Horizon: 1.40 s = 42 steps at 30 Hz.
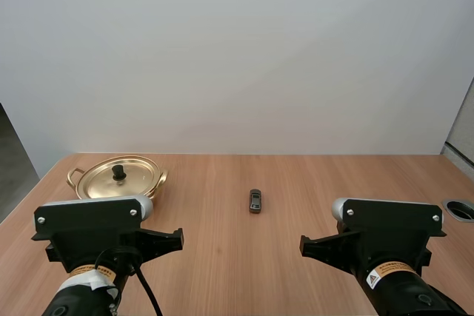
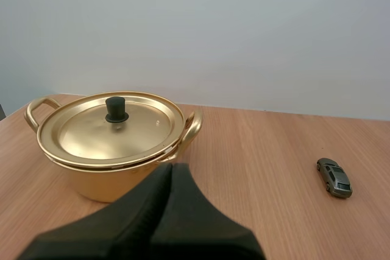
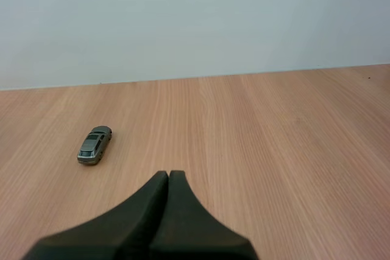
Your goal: Open the pot, put the car inside, and close it
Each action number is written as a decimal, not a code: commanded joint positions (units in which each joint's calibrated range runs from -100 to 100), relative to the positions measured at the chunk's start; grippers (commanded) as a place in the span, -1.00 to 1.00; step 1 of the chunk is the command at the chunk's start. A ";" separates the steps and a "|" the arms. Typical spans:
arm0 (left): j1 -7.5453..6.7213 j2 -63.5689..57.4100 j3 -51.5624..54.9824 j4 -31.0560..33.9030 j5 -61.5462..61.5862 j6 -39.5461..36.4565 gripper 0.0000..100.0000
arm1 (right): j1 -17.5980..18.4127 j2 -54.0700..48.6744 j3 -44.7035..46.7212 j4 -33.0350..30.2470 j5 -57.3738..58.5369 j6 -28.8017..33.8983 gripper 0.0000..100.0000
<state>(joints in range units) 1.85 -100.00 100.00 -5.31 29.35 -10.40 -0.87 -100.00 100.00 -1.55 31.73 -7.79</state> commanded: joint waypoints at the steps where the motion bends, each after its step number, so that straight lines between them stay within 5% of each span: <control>1: -0.01 0.00 0.00 -0.04 0.05 -0.05 -1.00 | -0.01 0.00 0.00 -0.03 -0.01 -0.02 -1.00; 42: -0.01 0.00 0.00 -1.93 0.04 -0.05 -1.00 | 0.00 0.00 0.00 0.74 -0.01 -0.02 -1.00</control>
<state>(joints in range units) 1.85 -100.00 100.00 -7.20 29.35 -10.40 -0.87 -100.00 100.00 -1.55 31.73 -7.79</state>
